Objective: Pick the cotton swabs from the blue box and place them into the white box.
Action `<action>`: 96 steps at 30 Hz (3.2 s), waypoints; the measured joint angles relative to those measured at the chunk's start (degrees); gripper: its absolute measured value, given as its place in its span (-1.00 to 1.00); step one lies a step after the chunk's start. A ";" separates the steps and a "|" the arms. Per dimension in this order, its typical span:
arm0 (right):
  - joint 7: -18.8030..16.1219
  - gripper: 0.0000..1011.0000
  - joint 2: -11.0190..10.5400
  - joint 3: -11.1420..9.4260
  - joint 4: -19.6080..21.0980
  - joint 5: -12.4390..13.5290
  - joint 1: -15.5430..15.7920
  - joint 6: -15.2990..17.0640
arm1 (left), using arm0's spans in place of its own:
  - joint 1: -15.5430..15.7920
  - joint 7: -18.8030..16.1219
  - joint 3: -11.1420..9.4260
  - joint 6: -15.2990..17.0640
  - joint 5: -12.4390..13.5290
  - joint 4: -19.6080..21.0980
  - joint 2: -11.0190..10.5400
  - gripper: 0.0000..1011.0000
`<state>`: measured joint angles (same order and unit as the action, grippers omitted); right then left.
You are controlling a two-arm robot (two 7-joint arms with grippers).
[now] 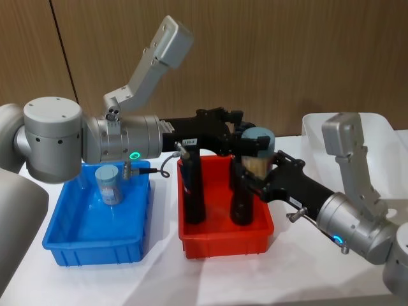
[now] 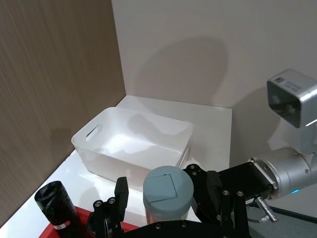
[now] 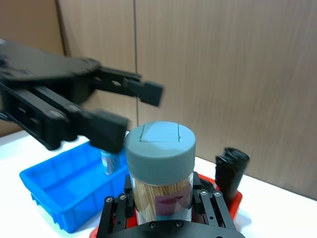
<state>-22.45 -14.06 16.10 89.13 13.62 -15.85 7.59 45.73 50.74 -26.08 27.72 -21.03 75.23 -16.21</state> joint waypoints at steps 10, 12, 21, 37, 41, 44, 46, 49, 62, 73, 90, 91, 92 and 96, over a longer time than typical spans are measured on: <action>2.45 0.23 -1.29 -1.45 -2.97 0.98 0.44 -0.61 | 0.00 0.00 0.00 0.00 0.00 0.00 0.00 0.98; 3.12 0.23 -1.64 -1.88 -3.58 1.16 0.46 -0.79 | 0.00 0.00 0.00 0.00 0.00 0.00 0.00 0.98; 5.41 0.23 -2.93 -3.71 -5.90 1.68 -0.03 -1.71 | 0.00 -0.01 0.00 0.00 0.00 0.00 0.00 0.98; 7.33 0.23 -4.62 -6.58 -12.16 0.75 -3.69 -2.75 | 0.00 -0.01 0.00 0.00 -0.01 0.00 0.00 0.98; 7.06 0.23 -4.74 -7.07 -15.59 0.11 -5.50 -2.73 | 0.00 -0.01 -0.01 0.00 -0.01 0.00 0.00 0.98; 6.64 0.23 -4.75 -7.35 -18.29 -0.20 -6.90 -2.73 | 0.00 -0.01 -0.01 0.00 -0.01 0.00 0.00 0.98; 6.45 0.23 -4.75 -7.44 -19.41 -0.36 -7.48 -2.77 | 0.00 -0.01 0.00 0.00 -0.01 0.00 0.00 0.98; 6.04 0.23 -4.70 -7.66 -21.82 -0.48 -8.74 -2.90 | 0.00 -0.01 0.00 0.00 -0.01 0.00 0.00 0.98; 3.28 0.25 -4.32 -8.30 -32.51 -0.75 -14.31 -3.15 | 0.00 -0.01 -0.01 0.00 -0.01 0.00 0.00 0.98; 1.68 0.82 -4.05 -8.41 -37.24 -0.60 -16.91 -3.25 | 0.00 0.00 0.00 0.00 -0.01 0.00 0.00 0.98; 1.12 0.98 -4.00 -8.73 -38.64 0.23 -17.84 -4.74 | 0.00 0.00 -0.01 0.00 0.00 0.00 0.00 0.98; 1.12 0.98 -4.02 -8.76 -38.45 0.34 -17.74 -4.86 | 0.00 0.00 0.00 0.00 0.00 0.00 0.00 0.98; 1.14 0.98 -4.04 -8.80 -38.25 0.48 -17.63 -5.06 | 0.00 0.00 0.00 0.00 0.00 0.00 0.00 0.98; 1.28 0.98 -4.20 -9.01 -36.89 0.94 -16.93 -5.69 | 0.00 0.00 0.00 0.00 0.00 0.00 0.00 0.98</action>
<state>-21.16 -18.26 7.09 52.23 14.56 -32.78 1.89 45.73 50.73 -26.08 27.72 -21.03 75.23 -16.21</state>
